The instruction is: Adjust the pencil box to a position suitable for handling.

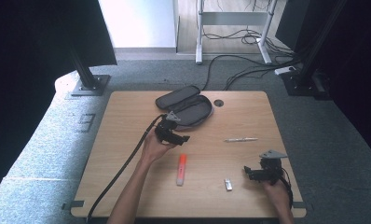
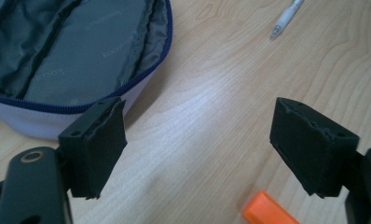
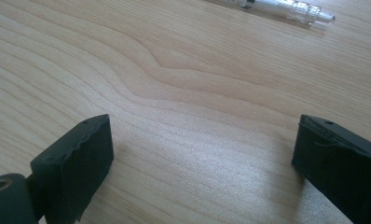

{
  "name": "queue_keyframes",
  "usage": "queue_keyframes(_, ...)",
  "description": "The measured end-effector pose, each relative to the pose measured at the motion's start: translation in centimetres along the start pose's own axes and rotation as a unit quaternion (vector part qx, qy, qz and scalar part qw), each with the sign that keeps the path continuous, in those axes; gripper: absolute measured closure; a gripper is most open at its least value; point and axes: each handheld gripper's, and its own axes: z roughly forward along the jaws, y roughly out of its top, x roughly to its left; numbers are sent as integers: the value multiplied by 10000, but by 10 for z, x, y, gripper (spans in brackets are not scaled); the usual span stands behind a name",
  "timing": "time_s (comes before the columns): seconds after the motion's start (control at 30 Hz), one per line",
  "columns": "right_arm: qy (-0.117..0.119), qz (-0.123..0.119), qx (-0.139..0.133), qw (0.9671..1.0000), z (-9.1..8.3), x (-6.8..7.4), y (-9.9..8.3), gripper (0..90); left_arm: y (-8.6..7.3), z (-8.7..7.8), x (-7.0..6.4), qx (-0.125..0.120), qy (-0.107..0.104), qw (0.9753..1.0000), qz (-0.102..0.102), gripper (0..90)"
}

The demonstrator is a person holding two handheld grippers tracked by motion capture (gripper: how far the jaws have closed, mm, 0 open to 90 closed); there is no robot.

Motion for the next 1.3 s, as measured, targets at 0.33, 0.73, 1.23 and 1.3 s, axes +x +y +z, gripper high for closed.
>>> queue_keyframes(0.33, 0, 1, -1, 10000, 0, 0, 0, 46, 13, 12, 7, -38, -89, 9999, -34, 285)
queue_keyframes(0.73, -2, -1, -1, 10000, 0, 0, 0, 46, 28, 30, 13, -86, -216, 9997, 3, 388)
queue_keyframes(1.23, -2, -14, -6, 10000, 0, 0, 0, 46, 31, 55, 23, -106, -341, 9994, -28, 569)
queue_keyframes(1.3, -2, -14, -7, 10000, 0, 0, 0, 46, 30, 59, 24, -113, -306, 9995, -1, 573)
